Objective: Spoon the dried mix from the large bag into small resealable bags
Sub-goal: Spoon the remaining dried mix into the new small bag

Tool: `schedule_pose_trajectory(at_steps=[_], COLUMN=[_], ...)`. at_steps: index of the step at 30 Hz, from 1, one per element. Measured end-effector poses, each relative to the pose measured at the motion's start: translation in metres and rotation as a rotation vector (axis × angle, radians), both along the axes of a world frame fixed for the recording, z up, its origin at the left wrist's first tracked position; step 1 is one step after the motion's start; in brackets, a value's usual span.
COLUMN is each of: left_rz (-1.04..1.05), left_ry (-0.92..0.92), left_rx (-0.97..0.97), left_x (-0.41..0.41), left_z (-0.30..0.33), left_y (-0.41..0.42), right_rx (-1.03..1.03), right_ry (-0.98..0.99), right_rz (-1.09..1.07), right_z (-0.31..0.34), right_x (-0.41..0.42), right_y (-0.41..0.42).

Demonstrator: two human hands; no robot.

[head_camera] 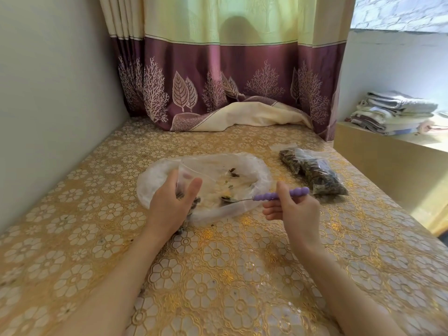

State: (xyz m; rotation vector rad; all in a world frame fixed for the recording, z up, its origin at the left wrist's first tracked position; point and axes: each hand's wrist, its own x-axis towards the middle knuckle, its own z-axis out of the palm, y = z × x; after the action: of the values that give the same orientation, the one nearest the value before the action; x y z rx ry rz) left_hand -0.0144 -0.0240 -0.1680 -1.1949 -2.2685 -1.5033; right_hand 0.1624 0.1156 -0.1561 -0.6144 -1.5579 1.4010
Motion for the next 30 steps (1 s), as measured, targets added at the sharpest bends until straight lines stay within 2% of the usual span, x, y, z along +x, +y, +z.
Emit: schedule_pose_trajectory(at_steps=[7,11,16,26,30], left_rz=[0.018,0.022,0.019,0.033,0.082], left_ry=[0.014,0.032,0.024,0.029,0.106], left_rx=[-0.028,-0.051,-0.050,-0.073,-0.142], left_x=[0.001,0.002,0.001,-0.002,-0.003], left_z=[0.001,0.001,0.000,0.000,-0.001], left_y=[0.001,0.000,0.000,0.001,0.004], right_rx=[-0.033,-0.014,-0.005,0.079,0.087], right_ry=[0.003,-0.014,0.059,-0.066,-0.055], right_rz=[-0.123,-0.138,-0.119,-0.189,-0.196], right_z=[-0.005,-0.006,0.001,0.001,-0.001], right_x=[0.008,0.005,-0.006,-0.012,-0.002], right_y=[0.016,0.018,0.013,0.015,0.017])
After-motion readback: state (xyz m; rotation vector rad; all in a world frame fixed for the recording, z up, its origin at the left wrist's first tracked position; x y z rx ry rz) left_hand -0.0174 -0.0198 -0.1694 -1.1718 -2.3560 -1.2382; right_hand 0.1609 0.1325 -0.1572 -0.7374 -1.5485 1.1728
